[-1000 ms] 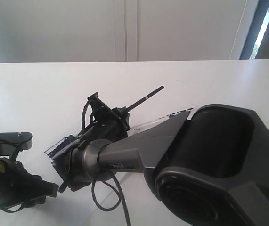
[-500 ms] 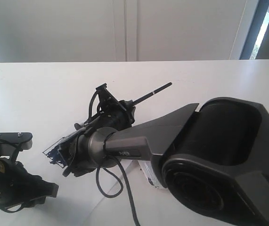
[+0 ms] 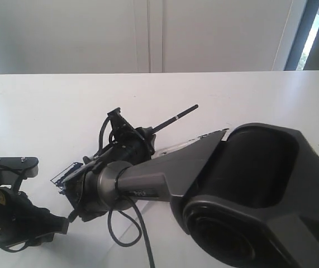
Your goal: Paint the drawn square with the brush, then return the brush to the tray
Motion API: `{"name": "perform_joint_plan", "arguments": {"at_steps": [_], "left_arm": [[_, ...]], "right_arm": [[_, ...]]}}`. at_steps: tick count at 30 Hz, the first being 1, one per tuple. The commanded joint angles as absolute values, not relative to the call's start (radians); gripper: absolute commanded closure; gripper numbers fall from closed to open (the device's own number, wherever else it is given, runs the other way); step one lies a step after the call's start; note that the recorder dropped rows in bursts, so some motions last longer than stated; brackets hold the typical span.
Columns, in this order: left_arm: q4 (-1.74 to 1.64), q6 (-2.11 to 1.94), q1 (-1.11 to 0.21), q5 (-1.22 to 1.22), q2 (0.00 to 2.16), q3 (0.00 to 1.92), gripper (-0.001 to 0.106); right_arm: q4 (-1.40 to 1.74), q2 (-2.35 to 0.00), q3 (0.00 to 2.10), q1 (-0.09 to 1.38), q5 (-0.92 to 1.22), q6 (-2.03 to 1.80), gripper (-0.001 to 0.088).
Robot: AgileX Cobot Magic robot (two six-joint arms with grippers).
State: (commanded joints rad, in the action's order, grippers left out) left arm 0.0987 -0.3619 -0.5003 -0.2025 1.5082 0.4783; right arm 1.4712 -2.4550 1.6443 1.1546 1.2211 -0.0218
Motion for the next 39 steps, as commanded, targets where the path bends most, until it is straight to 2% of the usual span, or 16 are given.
{"name": "perform_joint_plan", "arguments": {"at_steps": [19,28,39], "left_arm": [[0.099,-0.362,-0.500,-0.202,1.508,0.478,0.057],[0.099,-0.362,-0.500,-0.200,1.508,0.478,0.057],[0.099,-0.362,-0.500,-0.194,1.508,0.478,0.057]], "right_arm": [[1.504,-2.462,1.644,1.086,1.221,-0.022,0.0868],[1.502,-2.393,1.663,1.102,1.221,-0.060,0.0868],[1.234,-2.300,1.661,1.186,1.221,-0.024,0.0868]]}}
